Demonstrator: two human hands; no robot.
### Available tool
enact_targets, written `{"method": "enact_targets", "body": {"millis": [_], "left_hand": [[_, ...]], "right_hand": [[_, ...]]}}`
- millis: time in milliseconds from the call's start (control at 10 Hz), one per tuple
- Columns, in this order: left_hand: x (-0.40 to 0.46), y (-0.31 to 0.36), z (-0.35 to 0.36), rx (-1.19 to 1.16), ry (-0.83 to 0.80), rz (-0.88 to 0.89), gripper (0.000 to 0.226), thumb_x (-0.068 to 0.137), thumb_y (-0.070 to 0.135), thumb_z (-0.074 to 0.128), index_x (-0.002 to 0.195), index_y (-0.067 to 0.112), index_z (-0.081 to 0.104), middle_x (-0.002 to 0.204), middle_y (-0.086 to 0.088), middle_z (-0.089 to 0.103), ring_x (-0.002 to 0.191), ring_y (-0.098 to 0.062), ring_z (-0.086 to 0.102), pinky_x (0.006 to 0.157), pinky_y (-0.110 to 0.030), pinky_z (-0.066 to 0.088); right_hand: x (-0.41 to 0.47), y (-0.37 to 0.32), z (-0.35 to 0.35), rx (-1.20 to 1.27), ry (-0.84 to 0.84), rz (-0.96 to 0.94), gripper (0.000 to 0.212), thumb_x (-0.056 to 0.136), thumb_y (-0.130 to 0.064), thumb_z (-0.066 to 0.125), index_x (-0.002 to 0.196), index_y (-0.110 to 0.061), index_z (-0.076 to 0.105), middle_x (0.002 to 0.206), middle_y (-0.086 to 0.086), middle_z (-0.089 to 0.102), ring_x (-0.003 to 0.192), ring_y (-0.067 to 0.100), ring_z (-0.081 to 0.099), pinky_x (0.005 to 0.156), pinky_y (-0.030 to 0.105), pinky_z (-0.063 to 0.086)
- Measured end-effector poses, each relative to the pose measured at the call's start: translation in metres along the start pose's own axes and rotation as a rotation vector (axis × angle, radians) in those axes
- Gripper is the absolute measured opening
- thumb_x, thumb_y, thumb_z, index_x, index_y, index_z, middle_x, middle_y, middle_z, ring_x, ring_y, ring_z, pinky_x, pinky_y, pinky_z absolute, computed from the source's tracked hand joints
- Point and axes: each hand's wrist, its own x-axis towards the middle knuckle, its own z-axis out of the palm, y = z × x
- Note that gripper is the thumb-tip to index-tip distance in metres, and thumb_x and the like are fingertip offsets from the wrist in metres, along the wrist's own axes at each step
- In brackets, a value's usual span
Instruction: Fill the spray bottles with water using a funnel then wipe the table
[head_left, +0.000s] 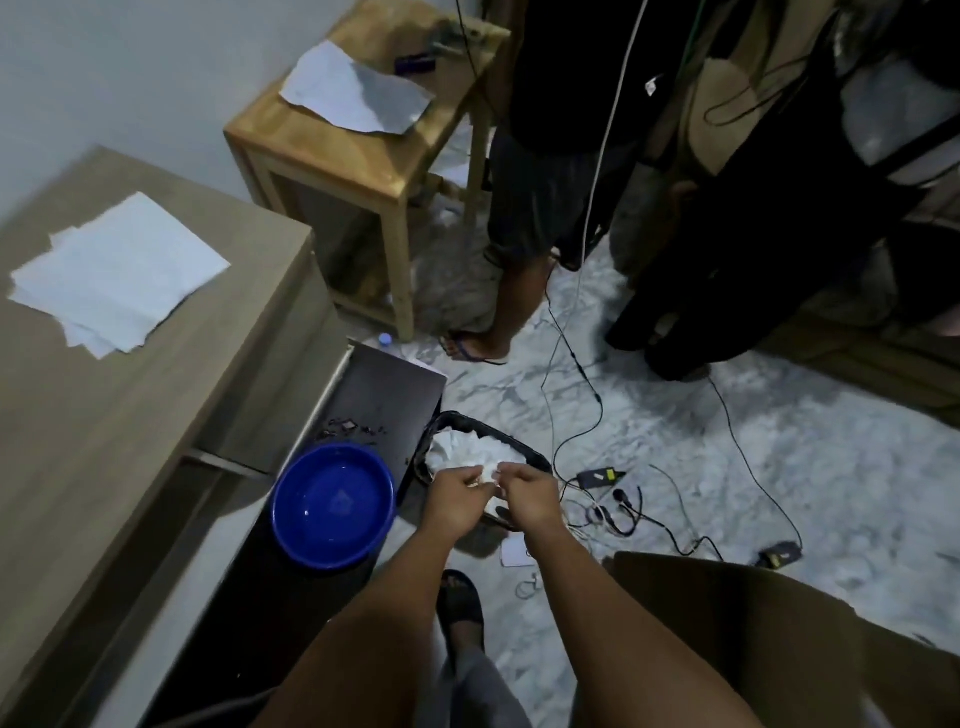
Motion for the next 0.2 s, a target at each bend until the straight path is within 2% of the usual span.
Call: {"method": "enact_targets", "body": {"millis": [100,200], "left_hand": [[0.033,0.003,0.004,0.123,-0.005,-0.025,0.06,0.087,0.022,0.068,0.143,0.006,0.051,0.139,-0.011,0.059,0.122,-0.026,0.059,0.1,-0.028,0.047],[0.058,-0.005,0.004,0.219,0.068,-0.045,0.065,0.077,0.036,0.063,0.136,0.01,0.057,0.127,-0.013,0.066,0.112,-0.032,0.063,0.095,-0.042,0.053]], "right_hand": [[0.027,-0.009,0.0,-0.18,-0.053,-0.032,0.033,0.096,-0.002,0.061,0.127,-0.007,0.07,0.109,0.014,0.073,0.079,0.022,0.066,0.084,0.038,0.054],[0.038,-0.02,-0.006,-0.424,-0.05,-0.084,0.046,0.095,-0.005,0.062,0.14,-0.006,0.064,0.126,0.016,0.071,0.098,0.029,0.069,0.092,0.033,0.052]]}}
